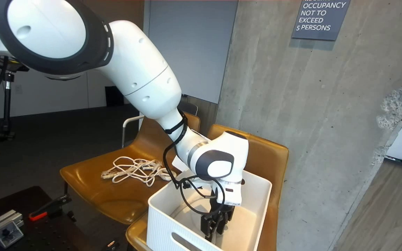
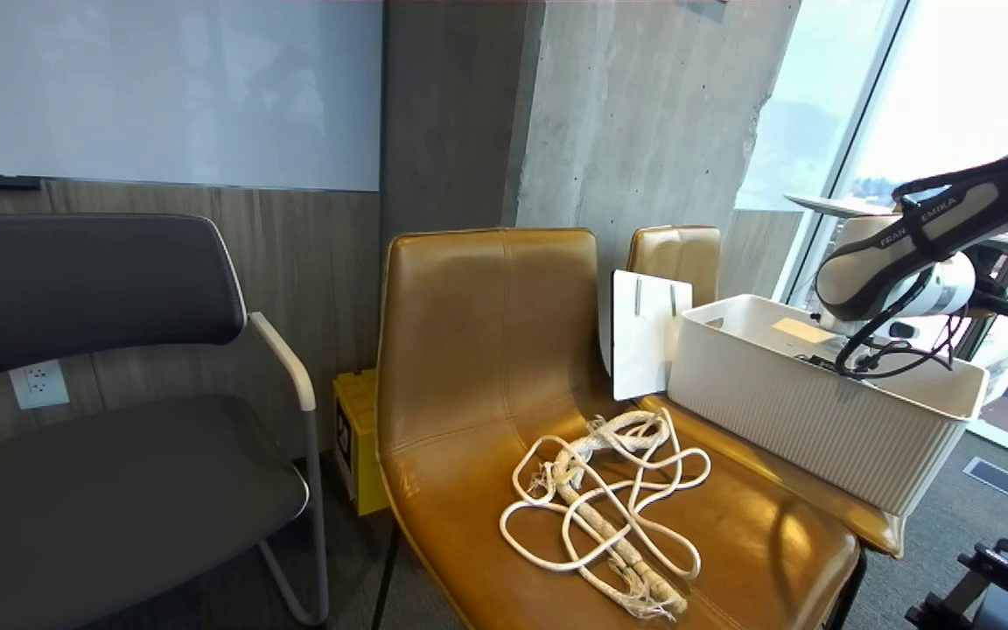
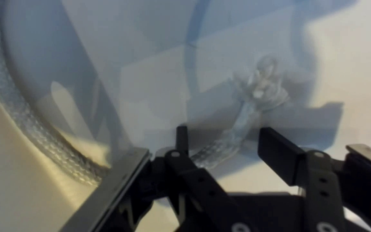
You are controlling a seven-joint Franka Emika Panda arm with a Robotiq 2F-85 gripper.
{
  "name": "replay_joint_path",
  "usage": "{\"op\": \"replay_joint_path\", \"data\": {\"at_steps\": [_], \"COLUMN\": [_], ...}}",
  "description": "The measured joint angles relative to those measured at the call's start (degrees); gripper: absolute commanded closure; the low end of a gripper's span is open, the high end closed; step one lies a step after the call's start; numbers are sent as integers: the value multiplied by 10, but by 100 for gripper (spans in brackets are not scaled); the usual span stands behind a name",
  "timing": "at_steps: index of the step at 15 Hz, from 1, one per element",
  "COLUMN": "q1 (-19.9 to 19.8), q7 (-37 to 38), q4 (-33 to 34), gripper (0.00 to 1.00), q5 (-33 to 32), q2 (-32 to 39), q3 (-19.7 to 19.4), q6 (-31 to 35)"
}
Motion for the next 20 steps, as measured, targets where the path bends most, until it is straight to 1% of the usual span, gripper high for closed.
{"op": "replay_joint_path", "data": {"at_steps": [4, 5, 9, 13, 17, 20], "q1": [-5, -5, -6, -1, 12, 34], "q7": [14, 15, 18, 18, 18, 18], "q4": [1, 1, 16, 58, 105, 135], "gripper": [98, 100, 97, 97, 97, 97], "q5": [3, 3, 5, 5, 2, -15], "q2": [-2, -3, -2, -6, -36, -70], "q3": [0, 0, 2, 7, 7, 7], "q6": [-18, -22, -30, -30, -30, -29]}}
